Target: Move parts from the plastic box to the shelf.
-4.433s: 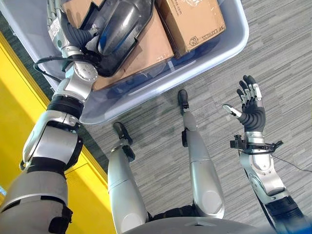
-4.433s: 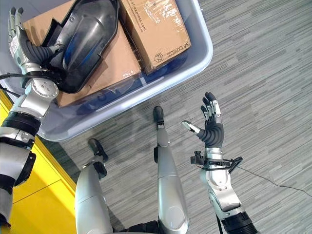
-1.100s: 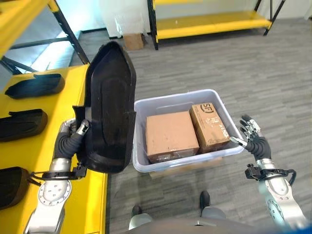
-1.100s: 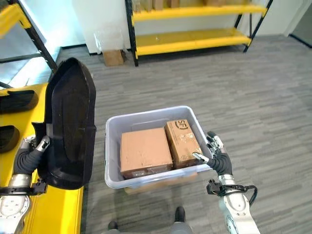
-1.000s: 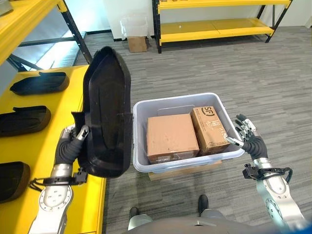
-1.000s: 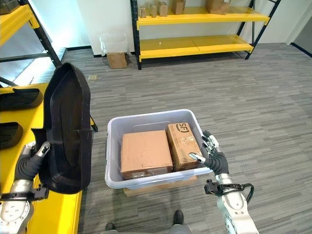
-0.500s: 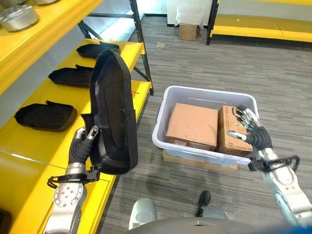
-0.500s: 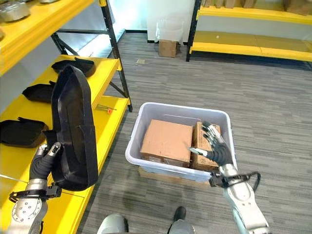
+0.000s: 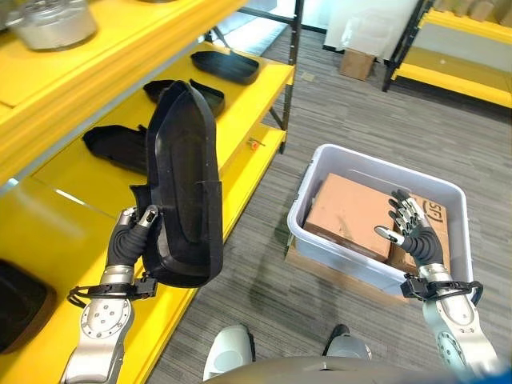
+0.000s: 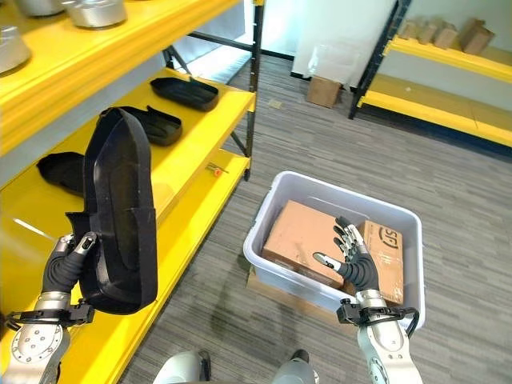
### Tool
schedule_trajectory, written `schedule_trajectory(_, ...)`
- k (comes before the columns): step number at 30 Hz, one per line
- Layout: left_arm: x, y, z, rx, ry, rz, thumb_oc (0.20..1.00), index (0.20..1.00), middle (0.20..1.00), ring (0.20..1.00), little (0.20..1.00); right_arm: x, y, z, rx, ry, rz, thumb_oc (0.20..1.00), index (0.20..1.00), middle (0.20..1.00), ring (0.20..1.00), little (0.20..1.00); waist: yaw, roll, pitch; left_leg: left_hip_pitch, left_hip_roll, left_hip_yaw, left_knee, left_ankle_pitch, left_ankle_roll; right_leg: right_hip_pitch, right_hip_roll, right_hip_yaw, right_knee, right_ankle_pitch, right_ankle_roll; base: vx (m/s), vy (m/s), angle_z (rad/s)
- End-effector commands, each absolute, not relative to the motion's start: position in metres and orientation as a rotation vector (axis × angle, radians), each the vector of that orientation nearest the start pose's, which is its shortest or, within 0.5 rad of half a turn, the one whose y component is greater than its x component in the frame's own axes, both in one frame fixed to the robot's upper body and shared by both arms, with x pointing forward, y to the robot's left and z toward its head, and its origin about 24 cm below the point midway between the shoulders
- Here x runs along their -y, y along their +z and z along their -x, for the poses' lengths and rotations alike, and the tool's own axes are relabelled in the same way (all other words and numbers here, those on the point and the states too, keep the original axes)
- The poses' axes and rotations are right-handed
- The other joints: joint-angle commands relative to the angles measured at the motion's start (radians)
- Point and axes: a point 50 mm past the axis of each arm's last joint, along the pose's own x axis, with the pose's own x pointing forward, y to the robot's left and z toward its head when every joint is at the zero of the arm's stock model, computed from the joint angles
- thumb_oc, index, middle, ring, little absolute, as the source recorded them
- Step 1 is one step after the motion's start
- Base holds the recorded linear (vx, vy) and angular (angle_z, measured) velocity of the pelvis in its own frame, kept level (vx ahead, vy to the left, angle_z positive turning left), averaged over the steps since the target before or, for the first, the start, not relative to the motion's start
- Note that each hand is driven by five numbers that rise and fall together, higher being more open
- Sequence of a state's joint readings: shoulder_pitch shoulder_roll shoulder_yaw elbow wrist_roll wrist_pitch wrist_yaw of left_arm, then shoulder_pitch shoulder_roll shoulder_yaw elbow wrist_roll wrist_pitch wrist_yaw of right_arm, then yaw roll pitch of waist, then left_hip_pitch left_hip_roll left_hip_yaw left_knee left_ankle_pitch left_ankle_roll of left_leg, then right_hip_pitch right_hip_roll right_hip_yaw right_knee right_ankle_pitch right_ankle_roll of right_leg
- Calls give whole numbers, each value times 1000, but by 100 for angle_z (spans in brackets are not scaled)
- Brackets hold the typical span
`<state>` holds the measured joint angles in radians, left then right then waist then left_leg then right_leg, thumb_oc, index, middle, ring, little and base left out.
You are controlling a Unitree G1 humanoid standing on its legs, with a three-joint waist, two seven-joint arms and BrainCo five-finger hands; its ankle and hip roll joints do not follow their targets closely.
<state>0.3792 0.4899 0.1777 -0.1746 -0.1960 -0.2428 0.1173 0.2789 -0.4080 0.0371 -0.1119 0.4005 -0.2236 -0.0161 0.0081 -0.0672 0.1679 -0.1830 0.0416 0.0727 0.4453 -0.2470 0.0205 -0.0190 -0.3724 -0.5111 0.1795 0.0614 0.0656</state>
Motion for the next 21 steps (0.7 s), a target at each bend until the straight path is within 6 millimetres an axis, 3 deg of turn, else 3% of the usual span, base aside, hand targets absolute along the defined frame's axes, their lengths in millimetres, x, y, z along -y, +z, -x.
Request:
schedule_trajectory(1, -270, 116, -175, 347, 224, -418, 200, 200, 200, 200, 200, 236, 61, -207, 132, -22, 58, 1000, 1000, 1000, 1000, 1000, -7, 34, -8, 227, 42, 22, -259, 40, -13, 5, 10, -37, 99, -72, 74, -41, 245, 81)
schedule_trajectory(2, -269, 118, -176, 353, 214, -429, 200, 200, 200, 200, 200, 236, 59, -207, 126, -29, 55, 1000, 1000, 1000, 1000, 1000, 1, 29, -10, 223, 22, 9, -256, 35, -9, 20, -9, -52, 86, -45, 87, -49, 416, 91)
schedule_trajectory(3, -268, 120, -177, 362, 203, -452, 200, 200, 200, 200, 200, 231, 58, -208, 125, -24, 45, 1000, 1000, 1000, 1000, 1000, 6, 22, -19, 217, -29, -25, -263, 33, 8, 42, -47, -61, 58, 27, 115, -42, 351, 86)
schedule_trajectory(8, -267, 127, -181, 394, 202, -484, 200, 200, 200, 200, 200, 222, 53, -210, 117, -12, 12, 1000, 1000, 1000, 1000, 1000, -1, 20, -34, 238, -87, -69, -316, 53, 37, 45, -79, -12, 50, 108, 139, -15, 285, 53)
schedule_trajectory(9, -267, 128, -184, 406, 202, -491, 200, 200, 200, 200, 200, 216, 53, -212, 118, 9, 0, 1000, 1000, 1000, 1000, 1000, -27, 25, -25, 249, -101, -80, -338, 83, 54, 3, -63, 78, 76, 133, 100, -63, 165, 67)
schedule_trajectory(10, -267, 129, -184, 407, 203, -492, 200, 200, 200, 200, 200, 215, 53, -212, 119, 10, -1, 1000, 1000, 1000, 1000, 1000, -22, 23, -26, 249, -103, -74, -343, 87, 55, -7, -65, 87, 81, 133, 100, -99, 350, 56)
schedule_trajectory(11, -265, 126, -187, 402, 191, -489, 200, 200, 200, 200, 200, 211, 54, -214, 121, 46, -11, 1000, 1000, 1000, 1000, 1000, -64, 40, -9, 263, -103, -104, -369, 118, 70, -81, 76, 250, 143, 61, 63, -68, 281, 43)
schedule_trajectory(13, -265, 128, -190, 410, 189, -511, 200, 200, 200, 200, 200, 208, 56, -216, 127, 78, -10, 1000, 1000, 1000, 1000, 1000, -64, 49, -10, 251, -108, -91, -372, 140, 83, -111, 170, 261, 254, -16, 31, -91, 302, 32)
schedule_trajectory(14, -263, 129, -193, 413, 181, -513, 200, 200, 200, 200, 200, 205, 58, -217, 133, 100, -27, 1000, 1000, 1000, 1000, 1000, -72, 43, -17, 245, -122, -101, -374, 149, 85, -114, 250, 274, 317, -79, 21, -74, 168, 8)
schedule_trajectory(16, -262, 128, -196, 410, 177, -515, 200, 200, 200, 200, 200, 203, 59, -217, 140, 119, -32, 1000, 1000, 1000, 1000, 1000, -81, 29, -37, 235, -131, -123, -376, 159, 77, -103, 309, 324, 305, -116, 11, -34, 38, 16)
schedule_trajectory(18, -261, 126, -197, 407, 175, -511, 200, 200, 200, 200, 200, 202, 60, -217, 143, 128, -30, 1000, 1000, 1000, 1000, 1000, -84, 23, -48, 223, -133, -132, -376, 166, 71, -101, 333, 355, 281, -127, 7, -30, -49, 33)
schedule_trajectory(19, -261, 126, -196, 410, 178, -505, 200, 200, 200, 200, 200, 200, 61, -218, 148, 139, -35, 1000, 1000, 1000, 1000, 1000, -77, 12, -59, 201, -136, -138, -364, 164, 62, -71, 339, 393, 204, -164, -3, -37, -73, 8)
schedule_trajectory(21, -262, 126, -195, 410, 181, -509, 200, 200, 200, 200, 200, 199, 62, -218, 153, 149, -39, 1000, 1000, 1000, 1000, 1000, -68, 7, -67, 180, -140, -141, -356, 163, 60, -43, 342, 408, 140, -179, -5, -63, -84, 15)
